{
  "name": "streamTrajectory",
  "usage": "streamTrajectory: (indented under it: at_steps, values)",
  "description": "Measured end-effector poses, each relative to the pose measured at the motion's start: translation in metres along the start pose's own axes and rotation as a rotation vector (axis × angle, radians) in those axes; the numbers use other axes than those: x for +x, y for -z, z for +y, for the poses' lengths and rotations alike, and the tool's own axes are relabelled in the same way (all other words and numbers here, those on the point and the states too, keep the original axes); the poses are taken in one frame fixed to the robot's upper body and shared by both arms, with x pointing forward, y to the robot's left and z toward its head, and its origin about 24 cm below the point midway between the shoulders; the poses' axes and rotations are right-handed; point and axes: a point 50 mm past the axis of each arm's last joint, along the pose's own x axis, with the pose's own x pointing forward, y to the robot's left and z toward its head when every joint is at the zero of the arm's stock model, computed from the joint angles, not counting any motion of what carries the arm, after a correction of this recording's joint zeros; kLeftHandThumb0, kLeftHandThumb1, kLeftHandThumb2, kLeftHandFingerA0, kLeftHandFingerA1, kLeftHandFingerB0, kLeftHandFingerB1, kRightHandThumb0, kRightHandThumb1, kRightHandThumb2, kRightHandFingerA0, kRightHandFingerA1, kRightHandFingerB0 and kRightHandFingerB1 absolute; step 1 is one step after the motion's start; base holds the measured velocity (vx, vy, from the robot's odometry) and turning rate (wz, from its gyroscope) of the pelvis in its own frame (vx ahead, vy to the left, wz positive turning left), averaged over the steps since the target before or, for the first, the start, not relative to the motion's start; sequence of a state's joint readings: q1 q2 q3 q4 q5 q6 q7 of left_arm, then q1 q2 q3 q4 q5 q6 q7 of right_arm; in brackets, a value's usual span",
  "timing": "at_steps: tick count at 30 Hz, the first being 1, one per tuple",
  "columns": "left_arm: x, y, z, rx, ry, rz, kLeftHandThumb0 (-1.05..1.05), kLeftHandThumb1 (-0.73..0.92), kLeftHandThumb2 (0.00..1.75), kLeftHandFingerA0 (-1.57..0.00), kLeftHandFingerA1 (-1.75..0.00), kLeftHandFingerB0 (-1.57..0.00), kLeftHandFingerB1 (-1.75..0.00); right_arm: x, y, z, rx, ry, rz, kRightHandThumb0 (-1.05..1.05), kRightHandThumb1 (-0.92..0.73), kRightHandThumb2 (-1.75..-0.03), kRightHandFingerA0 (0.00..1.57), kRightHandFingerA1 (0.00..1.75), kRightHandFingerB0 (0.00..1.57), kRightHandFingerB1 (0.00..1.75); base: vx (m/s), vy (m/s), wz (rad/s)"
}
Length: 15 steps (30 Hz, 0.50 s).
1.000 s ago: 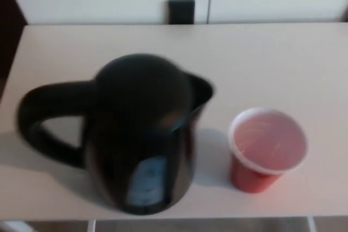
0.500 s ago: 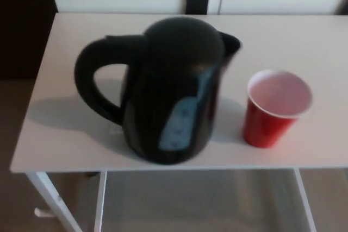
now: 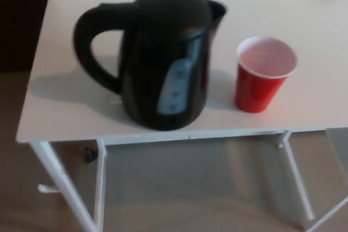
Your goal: The robot walk towards a table in front and uses its left hand to pick up the pot from the base and pour water to the cup on the right hand side
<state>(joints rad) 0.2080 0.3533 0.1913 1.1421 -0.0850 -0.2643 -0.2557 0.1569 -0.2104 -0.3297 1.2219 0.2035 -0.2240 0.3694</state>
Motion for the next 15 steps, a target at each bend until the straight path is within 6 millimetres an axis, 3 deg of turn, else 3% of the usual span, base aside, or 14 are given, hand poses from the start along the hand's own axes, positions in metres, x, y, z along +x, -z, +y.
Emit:
streamTrajectory:
  at_steps: [1, 2, 5, 6, 7, 8, 10, 11, 12, 13, 15]
  values:
    - [-0.0005, -0.0010, 0.0039, 0.001, -0.011, 0.000, -0.44, 0.39, 0.74, -0.55, -0.61, -0.46, -0.51, 0.0002, 0.0010, 0.0018, -0.005, -0.006, 0.002, -0.58, -0.26, -0.64, 0.79, 0.82, 0.46, 0.70, -0.11, 0.174, 0.09]
    - [-0.0007, -0.0015, 0.0053, -0.001, -0.016, -0.002, -0.36, 0.49, 0.54, -0.57, -0.50, -0.52, -0.39, -0.0006, 0.0034, 0.0018, -0.008, -0.006, 0.009, -0.58, -0.26, -0.61, 0.79, 0.82, 0.46, 0.69, -0.09, 0.148, -0.01]
    - [-0.0009, -0.0009, 0.0059, -0.009, -0.019, 0.002, -0.37, 0.48, 0.55, -0.60, -0.50, -0.52, -0.39, -0.0005, 0.0055, 0.0033, -0.010, -0.009, 0.018, -0.56, -0.25, -0.60, 0.79, 0.84, 0.45, 0.69, -0.02, 0.084, 0.08]
    - [-0.0008, -0.0010, 0.0058, -0.010, -0.019, 0.001, -0.38, 0.48, 0.54, -0.60, -0.51, -0.52, -0.39, -0.0004, 0.0049, 0.0029, -0.010, -0.008, 0.016, -0.59, -0.16, -0.74, 0.79, 0.85, 0.46, 0.71, 0.00, 0.000, 0.00]
    - [-0.0008, -0.0009, 0.0058, -0.011, -0.019, 0.002, -0.38, 0.48, 0.54, -0.60, -0.51, -0.52, -0.39, -0.0004, 0.0040, 0.0024, -0.010, -0.006, 0.013, -0.59, -0.16, -0.74, 0.79, 0.85, 0.46, 0.71, -0.01, -0.014, 0.09]
    - [-0.0006, -0.0010, 0.0057, -0.012, -0.019, 0.002, -0.45, 0.40, 0.76, -0.56, -0.60, -0.44, -0.50, -0.0003, 0.0037, 0.0022, -0.011, -0.006, 0.013, -0.62, -0.25, -0.63, 0.81, 0.82, 0.48, 0.71, 0.00, 0.000, 0.00]
    - [-0.0004, -0.0013, 0.0051, -0.012, -0.017, 0.001, -0.45, 0.39, 0.75, -0.56, -0.60, -0.46, -0.51, 0.0001, 0.0030, 0.0028, -0.017, -0.006, 0.011, -0.62, -0.27, -0.63, 0.79, 0.82, 0.47, 0.70, -0.01, -0.044, 0.05]
    - [-0.0003, -0.0015, 0.0046, -0.011, -0.016, 0.000, -0.37, 0.49, 0.55, -0.59, -0.48, -0.53, -0.39, 0.0003, 0.0027, 0.0030, -0.022, -0.006, 0.011, -0.63, -0.28, -0.64, 0.80, 0.82, 0.48, 0.70, -0.02, -0.095, 0.08]
    - [-0.0003, -0.0013, 0.0043, -0.011, -0.015, 0.000, -0.37, 0.49, 0.55, -0.59, -0.48, -0.53, -0.39, 0.0002, 0.0029, 0.0030, -0.027, -0.006, 0.012, -0.63, -0.28, -0.64, 0.80, 0.82, 0.48, 0.70, -0.03, -0.089, 0.11]
    - [-0.0005, -0.0009, 0.0039, -0.012, -0.013, 0.000, -0.36, 0.50, 0.55, -0.59, -0.50, -0.53, -0.39, 0.0001, 0.0033, 0.0031, -0.033, -0.006, 0.014, -0.62, -0.18, -0.77, 0.78, 0.84, 0.50, 0.71, -0.01, -0.087, 0.02]
    - [-0.0006, -0.0002, 0.0033, -0.013, -0.012, 0.001, -0.36, 0.50, 0.55, -0.58, -0.49, -0.53, -0.39, 0.0000, 0.0034, 0.0031, -0.043, -0.004, 0.016, -0.62, -0.18, -0.77, 0.78, 0.83, 0.51, 0.71, 0.00, 0.000, 0.00]
